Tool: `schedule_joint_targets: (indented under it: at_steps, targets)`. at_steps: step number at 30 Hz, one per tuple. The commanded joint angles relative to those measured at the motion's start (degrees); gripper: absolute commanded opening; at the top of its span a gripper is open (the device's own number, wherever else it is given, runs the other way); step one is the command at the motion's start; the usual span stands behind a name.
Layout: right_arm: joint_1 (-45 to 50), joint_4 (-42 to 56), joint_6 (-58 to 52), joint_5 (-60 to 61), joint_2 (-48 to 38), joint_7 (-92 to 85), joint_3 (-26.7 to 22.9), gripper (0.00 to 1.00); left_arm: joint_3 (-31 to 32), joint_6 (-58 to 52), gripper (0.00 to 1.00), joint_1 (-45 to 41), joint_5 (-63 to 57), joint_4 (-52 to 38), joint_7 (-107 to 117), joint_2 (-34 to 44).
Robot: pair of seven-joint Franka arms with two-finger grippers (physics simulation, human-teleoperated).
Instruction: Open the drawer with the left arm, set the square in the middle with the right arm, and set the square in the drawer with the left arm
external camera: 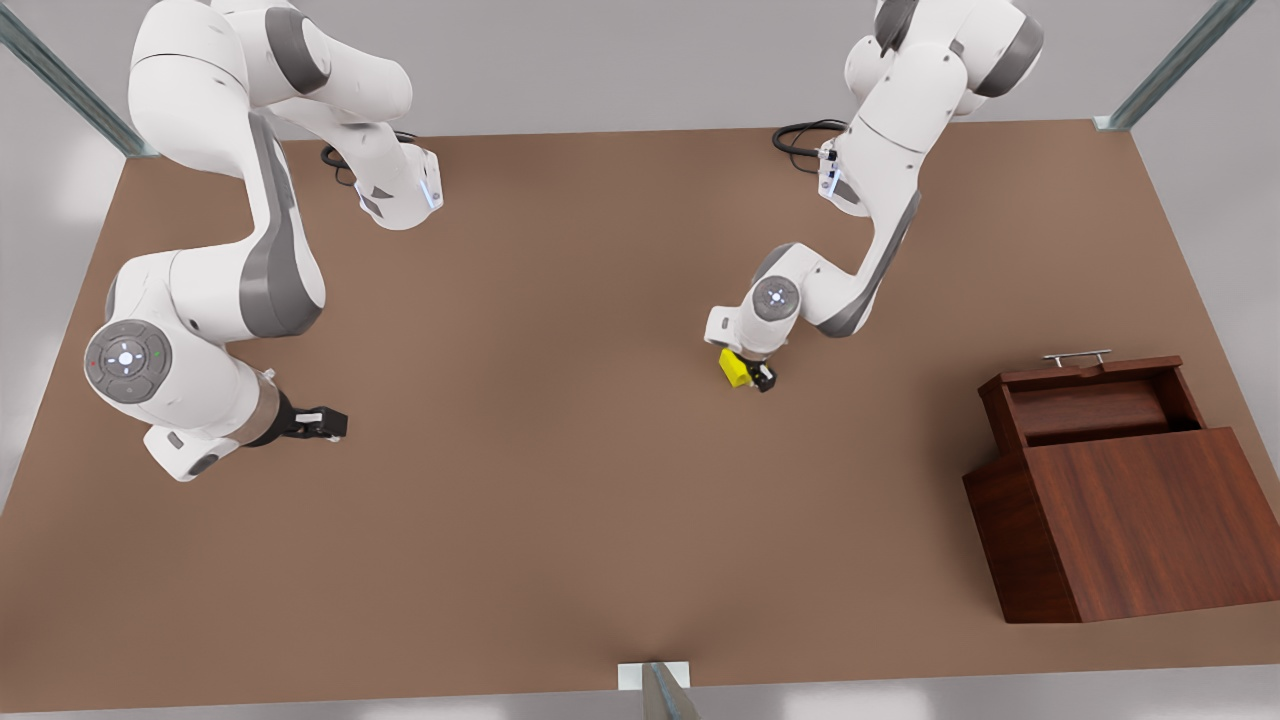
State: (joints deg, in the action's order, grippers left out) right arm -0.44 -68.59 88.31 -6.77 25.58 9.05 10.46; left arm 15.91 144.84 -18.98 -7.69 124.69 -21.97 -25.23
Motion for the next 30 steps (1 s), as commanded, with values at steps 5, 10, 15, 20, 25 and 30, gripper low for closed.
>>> schedule_joint_targets:
  at_steps: [5,10,15,20,25,30]
  targets:
    - [0.00,-0.14,0.10,0.00,0.26,0.00,0.00,1.00,0.00,0.00,1.00,-0.09,-1.37,0.21,0.00,-0.53]
    - [0.00,-0.14,0.10,0.00,0.44,0.00,0.00,1.00,0.00,1.06,0.97,-0.62,-1.80,0.21,-0.09,-1.67]
    - [0.00,-0.14,0.10,0.00,0.44,0.00,0.00,1.00,0.00,1.06,0.97,-0.62,-4.53,0.21,-1.32,-2.11]
    - [0.00,-0.14,-0.07,0.00,0.35,-0.09,0.00,1.00,0.00,0.97,0.74,-0.53,-4.44,0.21,-0.44,-2.20]
    - [-0.09,-0.14,0.02,0.00,0.44,-0.09,0.00,1.00,0.00,0.97,0.74,-0.62,-4.44,0.12,-0.44,-2.11]
    - [-0.18,-0.14,0.10,0.00,0.44,-0.09,-0.08,1.00,0.00,0.53,0.74,-0.44,-4.09,0.12,-0.44,-1.93]
